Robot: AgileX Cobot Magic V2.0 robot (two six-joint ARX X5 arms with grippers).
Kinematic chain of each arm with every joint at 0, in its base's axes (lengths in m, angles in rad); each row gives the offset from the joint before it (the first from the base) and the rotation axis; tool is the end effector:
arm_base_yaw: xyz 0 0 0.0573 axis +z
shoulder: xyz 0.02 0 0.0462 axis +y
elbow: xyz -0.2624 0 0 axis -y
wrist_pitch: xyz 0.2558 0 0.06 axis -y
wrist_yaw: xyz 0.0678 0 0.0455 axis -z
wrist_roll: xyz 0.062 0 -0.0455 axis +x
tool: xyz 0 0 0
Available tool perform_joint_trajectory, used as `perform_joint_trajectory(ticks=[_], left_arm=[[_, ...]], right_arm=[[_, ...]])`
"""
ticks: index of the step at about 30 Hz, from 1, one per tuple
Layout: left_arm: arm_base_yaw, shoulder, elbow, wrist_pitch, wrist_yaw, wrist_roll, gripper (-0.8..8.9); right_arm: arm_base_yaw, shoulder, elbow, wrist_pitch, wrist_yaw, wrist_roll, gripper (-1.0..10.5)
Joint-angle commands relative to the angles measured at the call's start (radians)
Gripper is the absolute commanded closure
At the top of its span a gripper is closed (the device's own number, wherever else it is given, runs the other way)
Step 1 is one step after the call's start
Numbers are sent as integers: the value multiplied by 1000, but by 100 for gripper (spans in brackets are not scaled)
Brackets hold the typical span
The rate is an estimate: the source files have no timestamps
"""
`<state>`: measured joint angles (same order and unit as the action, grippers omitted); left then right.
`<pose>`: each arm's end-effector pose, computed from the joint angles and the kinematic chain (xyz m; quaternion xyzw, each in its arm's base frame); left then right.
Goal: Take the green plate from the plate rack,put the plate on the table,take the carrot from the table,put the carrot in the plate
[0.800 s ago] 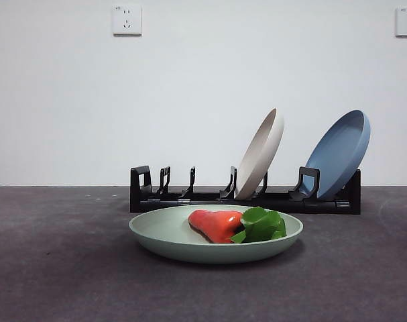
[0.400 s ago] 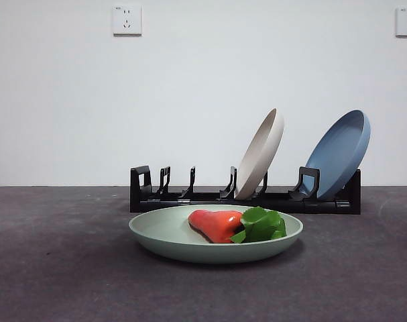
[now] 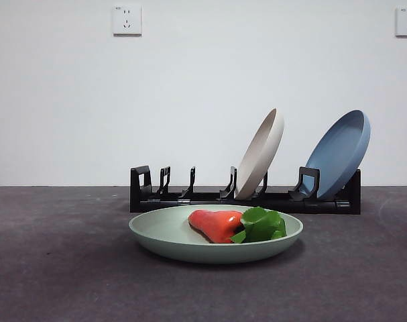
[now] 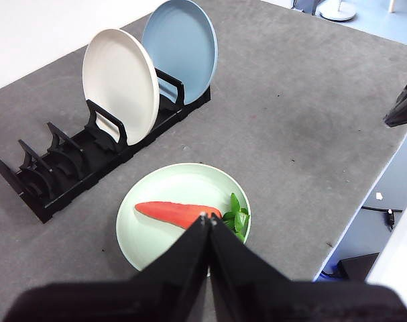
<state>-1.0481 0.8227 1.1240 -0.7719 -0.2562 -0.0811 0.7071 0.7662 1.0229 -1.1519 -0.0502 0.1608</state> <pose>0.1044 -0.1497 0.3711 0.1050 0.2003 -0.3672 0.9022 0.1076 0.0961 0.3072 -0.0719 0.4351 0.2993 0.8461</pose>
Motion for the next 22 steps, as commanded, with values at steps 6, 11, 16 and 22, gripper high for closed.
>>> perform_joint_trajectory(ticks=[6,11,16,22], left_arm=[[197,-42,-9,152,-24,183,817],[503,-143,-91,406,185,220,817],[752,-304,-290,642,233,221,817],[929,-483,-598,826,233,207,817]], right_arm=[[2,-2,2,6,1,6,946],[2,-3,2,6,1,6,946],[2,-3,2,6,1,6,946],[2,-3,2,6,1,6,946]])
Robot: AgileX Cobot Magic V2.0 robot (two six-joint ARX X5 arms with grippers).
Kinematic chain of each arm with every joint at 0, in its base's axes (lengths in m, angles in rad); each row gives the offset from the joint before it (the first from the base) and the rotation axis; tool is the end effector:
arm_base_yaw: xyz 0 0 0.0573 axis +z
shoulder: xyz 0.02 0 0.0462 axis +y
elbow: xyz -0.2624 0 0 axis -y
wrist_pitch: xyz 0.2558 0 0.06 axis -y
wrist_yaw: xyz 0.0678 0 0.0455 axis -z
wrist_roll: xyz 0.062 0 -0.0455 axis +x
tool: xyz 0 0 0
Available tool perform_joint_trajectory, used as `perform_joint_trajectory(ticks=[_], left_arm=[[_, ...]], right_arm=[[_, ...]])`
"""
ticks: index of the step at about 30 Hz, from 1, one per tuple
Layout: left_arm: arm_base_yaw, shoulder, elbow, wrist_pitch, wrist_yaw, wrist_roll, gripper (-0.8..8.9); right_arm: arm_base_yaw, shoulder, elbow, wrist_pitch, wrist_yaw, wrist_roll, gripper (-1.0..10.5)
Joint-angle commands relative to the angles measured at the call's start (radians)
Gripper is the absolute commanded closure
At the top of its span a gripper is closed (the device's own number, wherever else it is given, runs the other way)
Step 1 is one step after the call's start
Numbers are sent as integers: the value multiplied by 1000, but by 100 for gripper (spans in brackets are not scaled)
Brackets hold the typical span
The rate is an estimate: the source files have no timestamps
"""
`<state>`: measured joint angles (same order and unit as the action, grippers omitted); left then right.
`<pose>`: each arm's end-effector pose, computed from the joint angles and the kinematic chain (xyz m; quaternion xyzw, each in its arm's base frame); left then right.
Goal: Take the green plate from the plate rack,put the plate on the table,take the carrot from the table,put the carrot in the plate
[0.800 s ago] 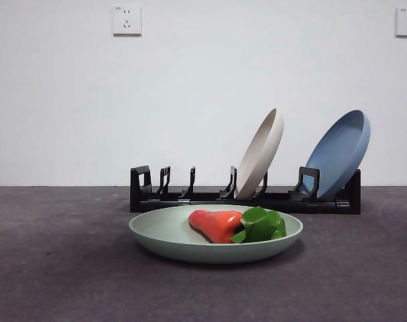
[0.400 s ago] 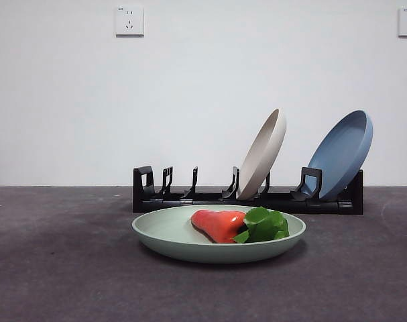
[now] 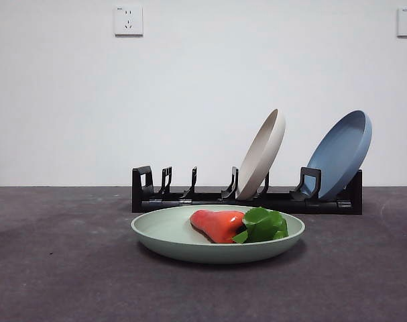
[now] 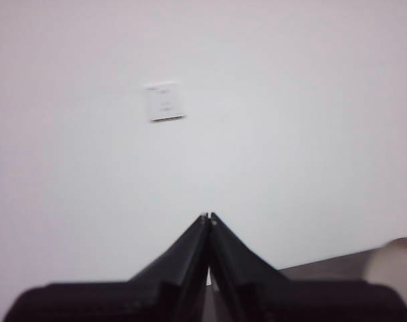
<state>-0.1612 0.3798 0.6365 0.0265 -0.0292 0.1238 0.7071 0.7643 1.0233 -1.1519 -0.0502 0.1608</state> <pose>0.1317 -0.0196 0.3600 0.0477 -0.1443 -0.0565 0.9868 0.1073 0.0958 0.3076 -0.0715 0.4341 0.2995 0.8466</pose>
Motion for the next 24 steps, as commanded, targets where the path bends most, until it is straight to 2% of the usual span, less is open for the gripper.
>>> perform_joint_trajectory(ticks=[1,6,13,17,24], left_arm=[[63,-67,-162,37,6,-5,817],[134,-173,-373,40,5,-105,817],[163,-275,-568,39,5,-164,817],[163,-332,-628,22,5,-178,817],[163,-378,-633,-134,6,-182,817]], right_arm=[[2,-2,1,6,1,6,946],[2,-2,1,6,1,6,946],[2,-2,1,6,1,6,946],[2,-2,1,6,1,6,946],[2,-2,1,6,1,6,946]])
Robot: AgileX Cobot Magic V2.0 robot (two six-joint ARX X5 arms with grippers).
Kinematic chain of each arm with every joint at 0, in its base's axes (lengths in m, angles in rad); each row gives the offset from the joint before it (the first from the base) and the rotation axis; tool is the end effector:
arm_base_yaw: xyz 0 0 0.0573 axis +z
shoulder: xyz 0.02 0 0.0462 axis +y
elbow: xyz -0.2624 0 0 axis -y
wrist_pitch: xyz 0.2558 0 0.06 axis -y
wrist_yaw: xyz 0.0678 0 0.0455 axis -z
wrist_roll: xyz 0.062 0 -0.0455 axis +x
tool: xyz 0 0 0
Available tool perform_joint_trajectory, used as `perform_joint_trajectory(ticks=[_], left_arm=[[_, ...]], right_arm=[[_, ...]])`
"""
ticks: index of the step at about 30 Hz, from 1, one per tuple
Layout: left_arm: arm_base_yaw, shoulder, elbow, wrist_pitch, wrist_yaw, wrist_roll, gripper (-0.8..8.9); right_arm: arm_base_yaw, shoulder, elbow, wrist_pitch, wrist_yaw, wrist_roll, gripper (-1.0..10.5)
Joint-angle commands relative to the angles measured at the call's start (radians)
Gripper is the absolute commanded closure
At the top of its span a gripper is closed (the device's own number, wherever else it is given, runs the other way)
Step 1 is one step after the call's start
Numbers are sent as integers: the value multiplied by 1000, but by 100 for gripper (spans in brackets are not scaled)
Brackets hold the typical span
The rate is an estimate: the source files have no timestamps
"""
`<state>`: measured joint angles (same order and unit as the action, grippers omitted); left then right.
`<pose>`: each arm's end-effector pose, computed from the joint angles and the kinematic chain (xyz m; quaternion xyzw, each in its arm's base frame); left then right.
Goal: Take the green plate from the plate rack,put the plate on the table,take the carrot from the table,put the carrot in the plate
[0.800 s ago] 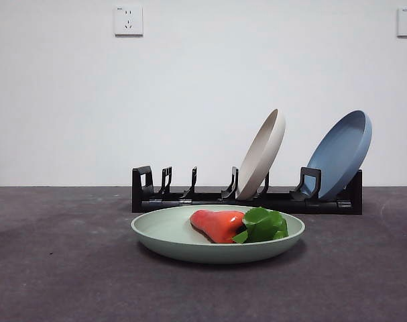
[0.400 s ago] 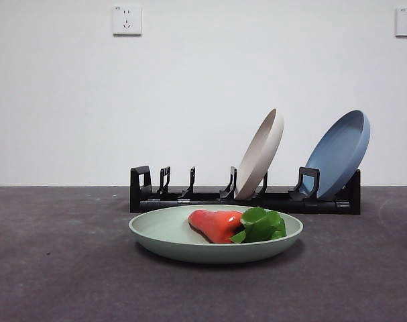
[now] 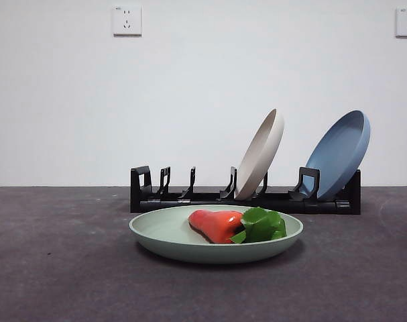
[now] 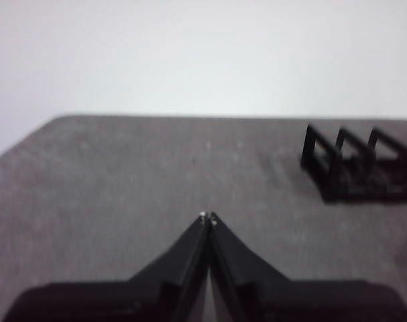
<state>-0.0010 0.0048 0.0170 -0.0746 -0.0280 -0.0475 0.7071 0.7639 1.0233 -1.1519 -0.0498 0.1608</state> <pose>0.1422 0.0016 0.1598 -0.0233 0.0309 0.0142 0.9992 0.1073 0.0957 0.3076 -0.0715 0.4339 0.2994 0.8467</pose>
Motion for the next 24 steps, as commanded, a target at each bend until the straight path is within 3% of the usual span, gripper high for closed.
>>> perform_joint_trajectory(ticks=[1,3,24], left_arm=[[3,-3,-13,-61,5,-10,817],[3,-3,-13,-114,8,-14,817],[3,-3,-12,-107,5,-13,817]], right_arm=[[2,-1,1,6,0,6,946],[2,-1,1,6,1,6,946],[2,-1,1,6,3,6,946]])
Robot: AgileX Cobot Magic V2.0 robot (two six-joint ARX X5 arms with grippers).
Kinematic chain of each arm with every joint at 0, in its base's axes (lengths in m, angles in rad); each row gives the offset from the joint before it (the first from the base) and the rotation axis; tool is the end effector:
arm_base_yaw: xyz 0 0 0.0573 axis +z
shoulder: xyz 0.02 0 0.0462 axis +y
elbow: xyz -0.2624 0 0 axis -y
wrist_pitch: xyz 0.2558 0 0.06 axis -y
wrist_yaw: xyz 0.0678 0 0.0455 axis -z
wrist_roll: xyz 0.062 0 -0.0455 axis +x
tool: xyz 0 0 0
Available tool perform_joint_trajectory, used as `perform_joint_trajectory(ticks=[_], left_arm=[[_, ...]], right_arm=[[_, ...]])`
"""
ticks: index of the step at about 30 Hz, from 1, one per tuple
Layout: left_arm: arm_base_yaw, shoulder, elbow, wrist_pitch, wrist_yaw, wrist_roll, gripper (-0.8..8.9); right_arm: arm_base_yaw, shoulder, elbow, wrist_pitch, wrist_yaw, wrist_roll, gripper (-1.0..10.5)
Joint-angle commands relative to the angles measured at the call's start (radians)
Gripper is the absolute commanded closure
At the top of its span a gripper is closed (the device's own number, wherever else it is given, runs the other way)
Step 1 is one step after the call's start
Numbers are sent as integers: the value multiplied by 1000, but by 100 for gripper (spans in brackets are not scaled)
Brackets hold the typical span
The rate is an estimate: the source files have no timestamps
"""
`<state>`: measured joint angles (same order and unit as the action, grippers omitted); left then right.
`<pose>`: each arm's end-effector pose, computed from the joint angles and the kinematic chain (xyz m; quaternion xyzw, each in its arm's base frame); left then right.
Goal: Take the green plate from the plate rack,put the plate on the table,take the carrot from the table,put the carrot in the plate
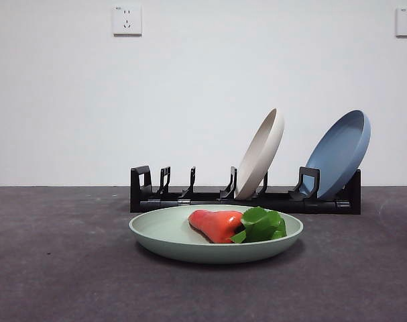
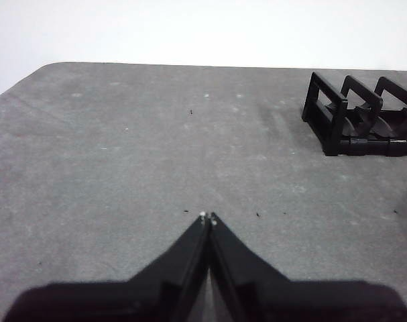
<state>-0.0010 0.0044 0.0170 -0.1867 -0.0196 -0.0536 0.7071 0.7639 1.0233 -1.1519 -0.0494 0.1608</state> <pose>0.1405 0.0011 0.1454 -0.0258 0.0867 0.0116 0.9958 0.1073 0.0957 0.3076 -0.0716 0.4339 0.2992 0.8468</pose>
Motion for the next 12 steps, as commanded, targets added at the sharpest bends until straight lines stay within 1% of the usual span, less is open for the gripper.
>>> perform_joint_trajectory(ticks=[1,2,6,8,12], left_arm=[[3,-3,-12,5,-3,-6,817],[3,-3,-12,5,-3,-6,817],[3,-3,-12,5,-3,-6,817],[3,-3,-12,5,-3,-6,817],[3,-3,-12,5,-3,-6,817]], right_arm=[[2,-2,1,5,3,5,946],[-1,-11,1,5,5,6,946],[-53,-68,0,40,60,-77,946],[-119,-112,-8,121,45,-113,946],[-276,-212,-62,296,-3,-138,946]])
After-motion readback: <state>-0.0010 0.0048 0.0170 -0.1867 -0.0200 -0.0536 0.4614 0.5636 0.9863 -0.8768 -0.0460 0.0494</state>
